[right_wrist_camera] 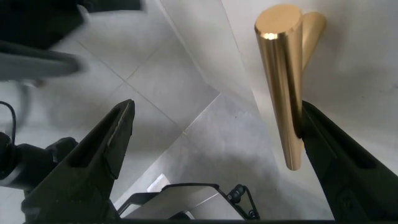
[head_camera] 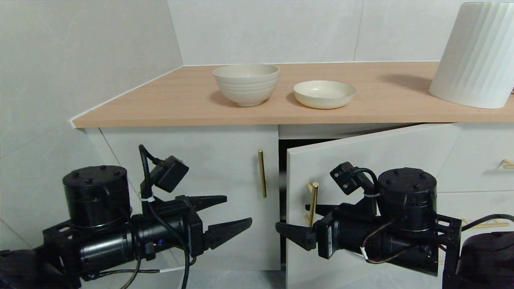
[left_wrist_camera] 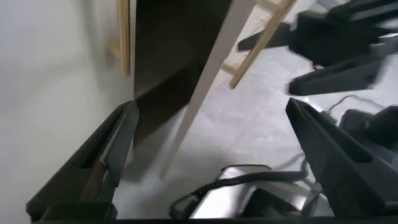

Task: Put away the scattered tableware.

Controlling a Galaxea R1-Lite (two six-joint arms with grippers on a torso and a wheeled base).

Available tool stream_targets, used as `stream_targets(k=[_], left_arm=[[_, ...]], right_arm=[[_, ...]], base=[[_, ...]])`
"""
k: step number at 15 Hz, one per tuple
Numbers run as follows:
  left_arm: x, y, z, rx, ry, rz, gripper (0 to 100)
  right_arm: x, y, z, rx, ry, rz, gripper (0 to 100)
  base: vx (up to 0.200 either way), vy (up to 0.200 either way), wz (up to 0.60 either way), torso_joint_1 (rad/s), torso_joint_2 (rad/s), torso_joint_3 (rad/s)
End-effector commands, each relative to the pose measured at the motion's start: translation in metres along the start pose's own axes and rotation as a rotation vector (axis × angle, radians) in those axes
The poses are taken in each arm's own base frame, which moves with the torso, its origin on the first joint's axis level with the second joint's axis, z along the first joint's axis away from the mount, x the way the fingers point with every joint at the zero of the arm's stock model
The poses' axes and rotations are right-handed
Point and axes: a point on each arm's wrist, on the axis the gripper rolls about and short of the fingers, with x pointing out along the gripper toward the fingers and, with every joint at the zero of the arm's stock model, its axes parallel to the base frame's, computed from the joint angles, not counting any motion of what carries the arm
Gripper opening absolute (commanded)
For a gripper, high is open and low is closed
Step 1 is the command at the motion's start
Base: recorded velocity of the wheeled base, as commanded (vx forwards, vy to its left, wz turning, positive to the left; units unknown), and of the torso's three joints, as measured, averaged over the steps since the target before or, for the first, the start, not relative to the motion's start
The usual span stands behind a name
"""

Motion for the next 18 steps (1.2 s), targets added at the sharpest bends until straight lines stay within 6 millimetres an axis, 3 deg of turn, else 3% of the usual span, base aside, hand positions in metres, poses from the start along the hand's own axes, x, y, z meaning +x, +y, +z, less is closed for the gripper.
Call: stream_targets(k=[1, 7, 12, 18], left_arm=[[0.012, 0.006, -0.014, -0.052, 0.052, 0.004, 0], [0.023, -0.001, 0.001, -0.017, 0.006, -0.038, 0], [0.075, 0.021, 0.022, -0.034, -0.034, -0.061, 0], [0.099, 0.010, 0.001, -0.029, -0.011, -0.134, 0]], right_arm=[[0.002, -0.001, -0.003, 0.002, 0.010, -0.004, 100], [0.002, -0.001, -0.003, 0.003, 0.010, -0.004, 100], [-0.001, -0.001, -0.005, 0.003, 0.003, -0.001, 100], [-0.008, -0.001, -0.007, -0.013, -0.074, 0.026, 100]], base=[[0.000, 0.000, 0.00, 0.000, 0.00, 0.000], [0.000, 0.000, 0.00, 0.000, 0.00, 0.000], [0.000, 0.000, 0.00, 0.000, 0.00, 0.000], [0.000, 0.000, 0.00, 0.000, 0.00, 0.000]])
